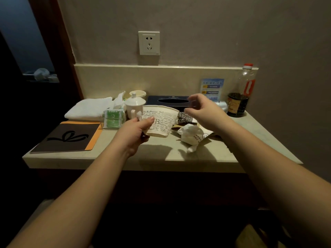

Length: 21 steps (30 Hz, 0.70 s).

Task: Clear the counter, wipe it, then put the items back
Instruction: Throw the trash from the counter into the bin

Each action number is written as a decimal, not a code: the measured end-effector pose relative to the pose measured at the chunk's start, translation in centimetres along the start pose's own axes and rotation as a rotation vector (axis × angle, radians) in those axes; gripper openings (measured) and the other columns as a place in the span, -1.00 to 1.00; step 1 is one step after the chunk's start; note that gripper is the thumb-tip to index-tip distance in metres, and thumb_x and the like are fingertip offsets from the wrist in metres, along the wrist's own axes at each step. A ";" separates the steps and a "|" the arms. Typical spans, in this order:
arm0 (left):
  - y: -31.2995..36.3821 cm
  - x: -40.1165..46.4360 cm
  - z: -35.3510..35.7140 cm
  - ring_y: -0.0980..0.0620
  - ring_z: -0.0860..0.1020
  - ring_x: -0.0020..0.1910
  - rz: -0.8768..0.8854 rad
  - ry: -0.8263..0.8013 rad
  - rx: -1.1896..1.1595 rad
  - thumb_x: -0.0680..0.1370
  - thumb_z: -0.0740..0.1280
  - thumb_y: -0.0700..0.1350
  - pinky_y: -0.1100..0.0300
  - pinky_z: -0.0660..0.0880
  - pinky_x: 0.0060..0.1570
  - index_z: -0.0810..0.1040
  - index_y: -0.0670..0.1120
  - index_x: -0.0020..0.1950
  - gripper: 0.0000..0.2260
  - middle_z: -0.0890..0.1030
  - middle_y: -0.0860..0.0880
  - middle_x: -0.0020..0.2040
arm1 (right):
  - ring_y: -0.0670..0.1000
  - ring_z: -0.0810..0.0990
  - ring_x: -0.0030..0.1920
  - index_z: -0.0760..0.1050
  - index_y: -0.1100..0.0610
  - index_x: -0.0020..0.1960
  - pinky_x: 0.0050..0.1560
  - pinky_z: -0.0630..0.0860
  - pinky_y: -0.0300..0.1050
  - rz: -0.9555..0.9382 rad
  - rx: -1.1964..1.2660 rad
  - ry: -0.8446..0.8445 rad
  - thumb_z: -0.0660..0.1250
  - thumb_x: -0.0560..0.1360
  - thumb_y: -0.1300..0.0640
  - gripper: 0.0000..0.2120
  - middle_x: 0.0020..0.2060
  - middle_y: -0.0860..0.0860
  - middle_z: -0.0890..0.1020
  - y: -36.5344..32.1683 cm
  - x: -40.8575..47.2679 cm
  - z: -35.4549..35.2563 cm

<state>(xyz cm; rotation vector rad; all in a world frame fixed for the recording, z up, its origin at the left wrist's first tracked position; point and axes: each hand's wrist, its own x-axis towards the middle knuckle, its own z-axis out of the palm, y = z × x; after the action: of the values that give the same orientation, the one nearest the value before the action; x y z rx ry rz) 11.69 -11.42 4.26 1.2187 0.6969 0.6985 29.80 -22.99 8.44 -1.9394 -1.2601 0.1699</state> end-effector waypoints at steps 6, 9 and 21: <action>-0.8 0.4 -1.7 0.06 0.62 -0.26 -0.050 0.140 -0.098 0.55 0.37 -0.21 0.23 0.32 -0.34 0.53 -0.06 -0.03 -0.93 0.69 0.03 -0.27 | -0.01 0.49 0.13 0.46 0.04 0.29 0.08 0.47 -0.12 -0.031 -0.546 -0.048 0.31 0.51 -0.12 -0.59 0.19 0.00 0.52 3.3 -0.5 1.7; -1.2 0.6 -1.7 0.07 0.61 -0.29 -0.059 0.171 -0.097 0.54 0.39 -0.21 0.23 0.33 -0.36 0.52 -0.03 -0.05 -0.91 0.69 0.03 -0.28 | 0.02 0.48 0.14 0.46 0.00 0.29 0.12 0.46 -0.03 -0.057 -0.686 -0.031 0.29 0.50 -0.18 -0.57 0.16 0.00 0.52 3.7 -0.6 2.9; -1.9 1.1 -2.2 0.05 0.62 -0.26 -0.101 0.190 -0.137 0.52 0.40 -0.18 0.23 0.34 -0.37 0.55 -0.04 -0.01 -0.91 0.69 0.01 -0.24 | -0.03 0.47 0.00 0.57 0.03 0.14 -0.06 0.47 -0.17 -0.135 -0.598 -0.062 0.29 0.55 0.00 -0.78 0.01 -0.03 0.53 3.2 0.0 3.0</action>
<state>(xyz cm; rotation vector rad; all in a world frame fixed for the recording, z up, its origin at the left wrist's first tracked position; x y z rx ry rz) 10.85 -9.70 1.83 0.9933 0.8487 0.7711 30.54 -21.93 4.25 -2.3427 -1.6063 -0.2461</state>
